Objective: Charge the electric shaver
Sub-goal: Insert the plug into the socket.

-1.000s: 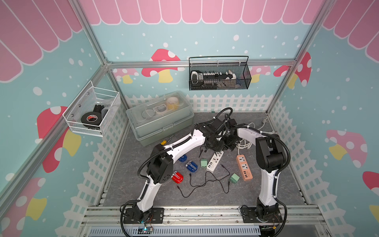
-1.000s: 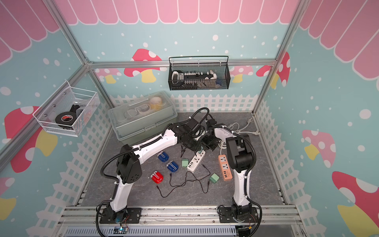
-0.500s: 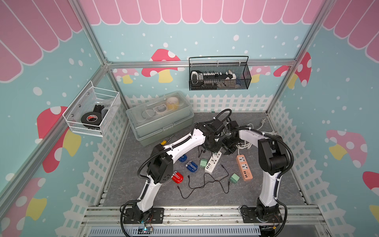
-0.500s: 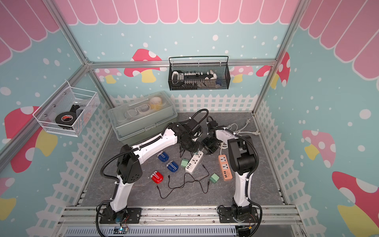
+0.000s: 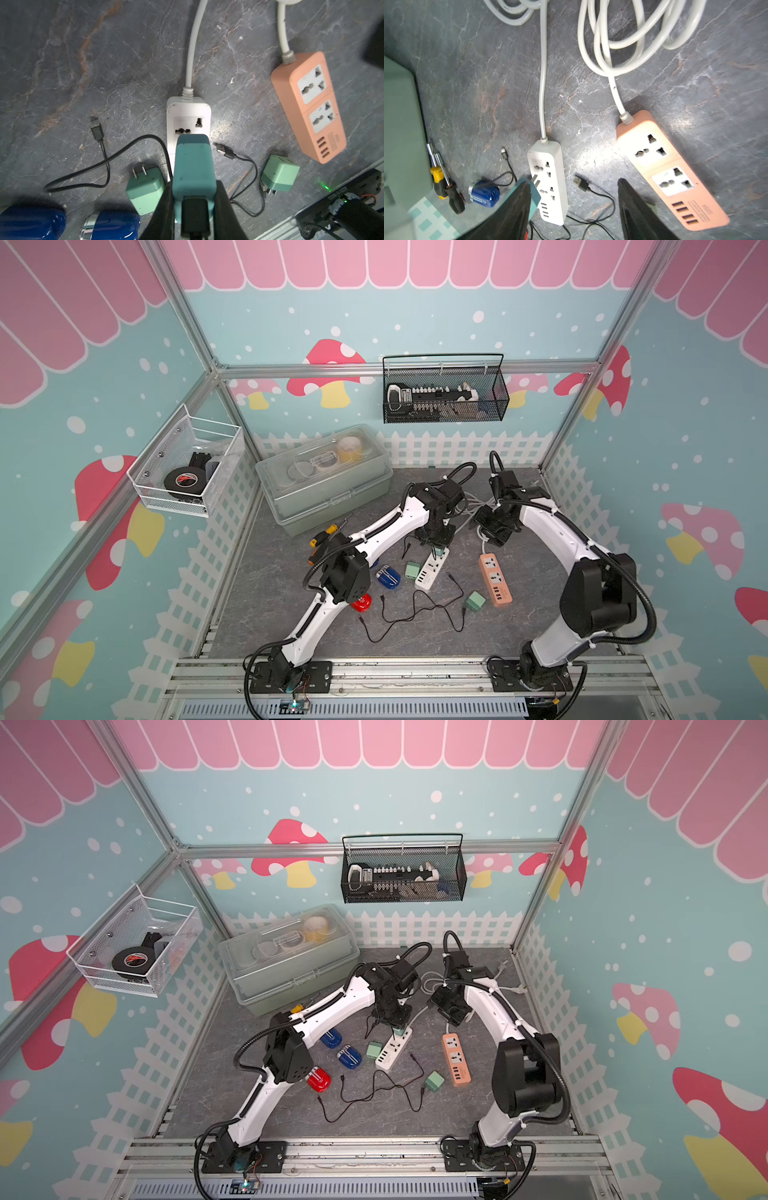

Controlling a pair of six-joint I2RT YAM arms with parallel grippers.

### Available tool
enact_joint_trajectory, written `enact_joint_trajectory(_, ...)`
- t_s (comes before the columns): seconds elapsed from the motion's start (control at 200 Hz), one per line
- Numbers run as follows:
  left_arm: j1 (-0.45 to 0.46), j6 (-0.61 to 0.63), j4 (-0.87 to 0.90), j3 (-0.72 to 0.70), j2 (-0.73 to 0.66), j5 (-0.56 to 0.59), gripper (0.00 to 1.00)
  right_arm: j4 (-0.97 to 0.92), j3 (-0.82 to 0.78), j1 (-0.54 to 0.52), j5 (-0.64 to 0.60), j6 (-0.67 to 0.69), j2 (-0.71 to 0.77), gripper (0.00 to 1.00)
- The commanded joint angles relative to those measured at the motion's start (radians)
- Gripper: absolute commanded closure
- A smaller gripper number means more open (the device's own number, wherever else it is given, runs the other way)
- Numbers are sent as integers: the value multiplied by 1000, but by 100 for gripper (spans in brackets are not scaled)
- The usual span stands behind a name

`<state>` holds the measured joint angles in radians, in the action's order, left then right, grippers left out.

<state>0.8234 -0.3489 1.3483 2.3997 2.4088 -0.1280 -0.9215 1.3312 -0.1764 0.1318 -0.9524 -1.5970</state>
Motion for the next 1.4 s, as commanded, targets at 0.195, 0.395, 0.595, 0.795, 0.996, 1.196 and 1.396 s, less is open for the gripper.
enact_joint_trajectory(0.195, 13, 14, 65, 113, 62, -3, 100, -102, -144, 11, -25, 194, 189, 33)
enact_joint_trajectory(0.395, 13, 14, 68, 105, 76, -20, 100, -114, -201, 33, 20, 198, 243, 32)
enact_joint_trajectory(0.595, 18, 9, 70, 111, 84, -32, 100, -117, -209, 46, 32, 202, 251, 33)
enact_joint_trajectory(0.795, 22, 13, 73, 139, 117, -11, 100, -117, -217, 48, 38, 205, 267, 33)
enact_joint_trajectory(0.996, 14, 14, 80, 169, 152, 1, 100, -117, -234, 48, 54, 208, 282, 34)
enact_joint_trajectory(1.196, 11, 17, 84, 198, 189, 10, 100, -119, -239, 48, 65, 218, 284, 34)
enact_joint_trajectory(1.396, 10, 36, 81, 266, 235, 51, 100, -119, -259, 49, 76, 222, 285, 34)
